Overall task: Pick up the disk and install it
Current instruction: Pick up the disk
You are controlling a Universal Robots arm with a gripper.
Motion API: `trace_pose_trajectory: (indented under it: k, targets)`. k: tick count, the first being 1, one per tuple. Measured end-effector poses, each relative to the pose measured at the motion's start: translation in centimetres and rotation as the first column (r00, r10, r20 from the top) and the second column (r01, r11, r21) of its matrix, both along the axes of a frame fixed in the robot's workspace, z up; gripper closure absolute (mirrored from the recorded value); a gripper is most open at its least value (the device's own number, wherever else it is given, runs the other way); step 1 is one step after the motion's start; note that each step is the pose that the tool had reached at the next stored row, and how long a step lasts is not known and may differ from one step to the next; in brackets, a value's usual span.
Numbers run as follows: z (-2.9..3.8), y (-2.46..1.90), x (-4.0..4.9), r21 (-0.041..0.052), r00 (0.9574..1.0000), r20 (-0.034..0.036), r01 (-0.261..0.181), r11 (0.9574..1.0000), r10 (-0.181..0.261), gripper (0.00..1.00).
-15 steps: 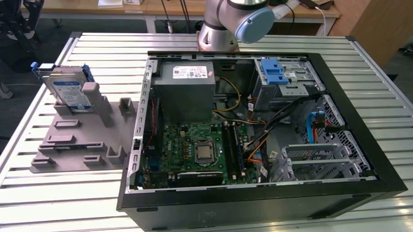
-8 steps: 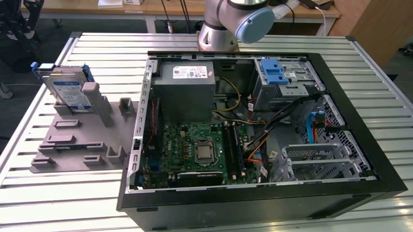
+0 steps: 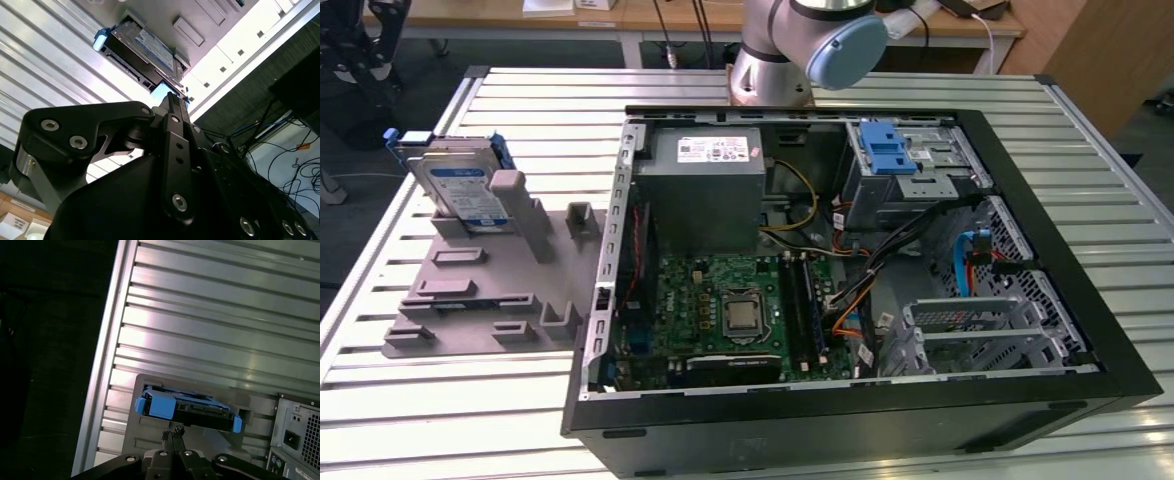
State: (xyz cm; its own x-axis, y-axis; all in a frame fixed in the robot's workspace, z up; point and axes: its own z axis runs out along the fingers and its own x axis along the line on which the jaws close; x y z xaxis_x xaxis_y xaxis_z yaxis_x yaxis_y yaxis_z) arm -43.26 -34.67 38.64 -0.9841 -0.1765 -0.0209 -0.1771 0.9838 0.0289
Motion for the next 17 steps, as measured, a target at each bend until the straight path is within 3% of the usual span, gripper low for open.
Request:
trace_pose_trajectory:
  k: [17]
  targets:
    - [0.0, 0.0, 0.0, 0.0001, 0.9998, 0.0, -0.02, 0.9998, 0.02, 0.89]
